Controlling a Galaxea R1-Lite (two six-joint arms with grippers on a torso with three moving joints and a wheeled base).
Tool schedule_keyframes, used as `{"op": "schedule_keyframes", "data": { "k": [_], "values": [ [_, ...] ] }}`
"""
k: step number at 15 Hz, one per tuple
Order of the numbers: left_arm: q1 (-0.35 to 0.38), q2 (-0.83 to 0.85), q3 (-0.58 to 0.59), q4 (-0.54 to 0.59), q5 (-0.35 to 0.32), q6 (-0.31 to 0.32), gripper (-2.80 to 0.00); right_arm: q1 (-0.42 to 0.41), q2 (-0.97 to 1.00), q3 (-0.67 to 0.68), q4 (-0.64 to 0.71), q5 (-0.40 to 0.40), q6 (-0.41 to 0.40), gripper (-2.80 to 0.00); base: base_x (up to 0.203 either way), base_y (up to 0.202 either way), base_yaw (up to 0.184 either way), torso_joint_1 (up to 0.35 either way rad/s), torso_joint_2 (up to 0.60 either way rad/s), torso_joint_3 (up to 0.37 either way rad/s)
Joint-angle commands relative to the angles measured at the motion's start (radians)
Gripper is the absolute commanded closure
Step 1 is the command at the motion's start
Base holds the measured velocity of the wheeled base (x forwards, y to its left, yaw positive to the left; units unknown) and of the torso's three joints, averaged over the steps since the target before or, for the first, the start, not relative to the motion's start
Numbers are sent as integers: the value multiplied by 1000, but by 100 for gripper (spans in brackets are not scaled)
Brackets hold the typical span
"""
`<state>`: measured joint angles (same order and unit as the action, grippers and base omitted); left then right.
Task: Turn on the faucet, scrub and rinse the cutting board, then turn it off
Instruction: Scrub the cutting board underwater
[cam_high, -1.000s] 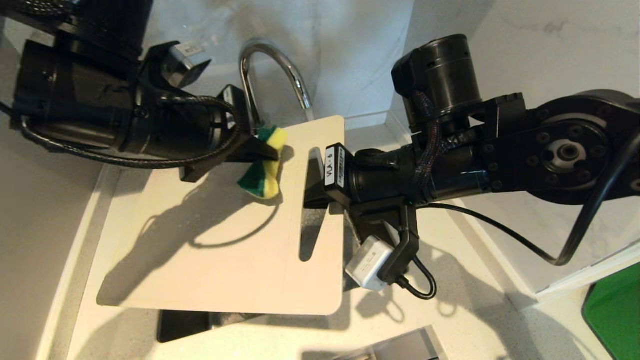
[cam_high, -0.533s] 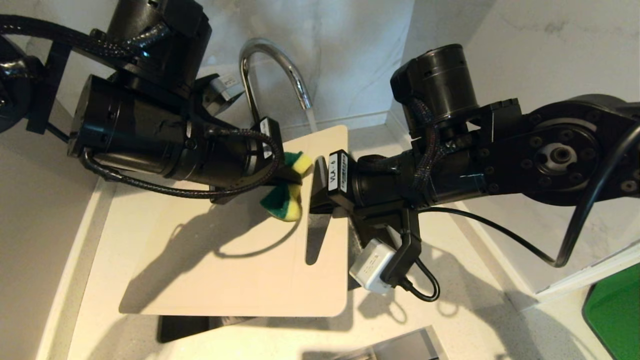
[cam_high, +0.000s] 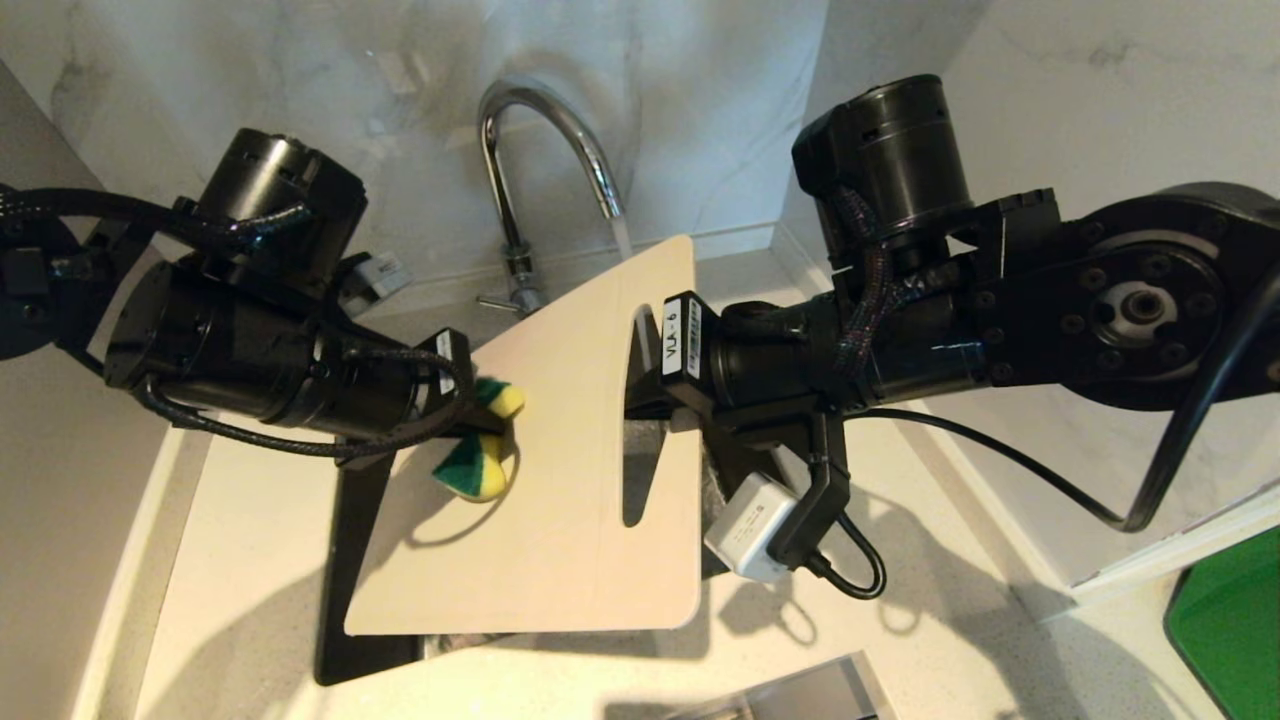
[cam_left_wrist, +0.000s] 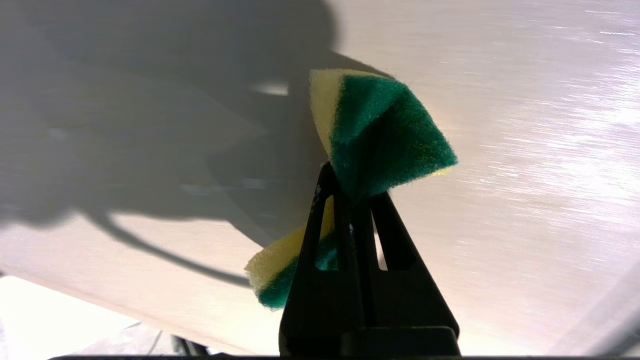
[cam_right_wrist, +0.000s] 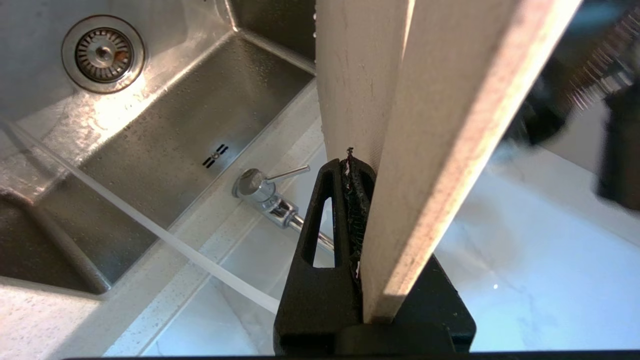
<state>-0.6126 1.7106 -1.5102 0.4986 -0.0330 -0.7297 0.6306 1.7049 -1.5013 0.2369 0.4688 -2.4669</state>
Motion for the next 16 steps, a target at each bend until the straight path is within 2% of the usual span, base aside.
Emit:
{"op": "schedule_keyframes", "data": {
  "k": [1,3,7,10,16],
  "values": [
    [53,-41,104,-32,-6,13,0,0,-4,0,1,4,-13,0,0,0,0,0,0,0],
    [119,-60,208,-100,-27,42,0,0,-4,1,-10,4,-12,0,0,0,0,0,0,0],
    [299,-83,376,-220,-109,116,0,0,-4,1,-11,4,-12,0,0,0,0,0,0,0],
    [401,-89,444,-264,-165,157,0,0,-4,1,-11,4,-12,0,0,0,0,0,0,0],
    [535,-88,512,-337,-217,199,0,-3,-13,13,-11,4,-12,0,0,0,0,0,0,0]
  ]
}}
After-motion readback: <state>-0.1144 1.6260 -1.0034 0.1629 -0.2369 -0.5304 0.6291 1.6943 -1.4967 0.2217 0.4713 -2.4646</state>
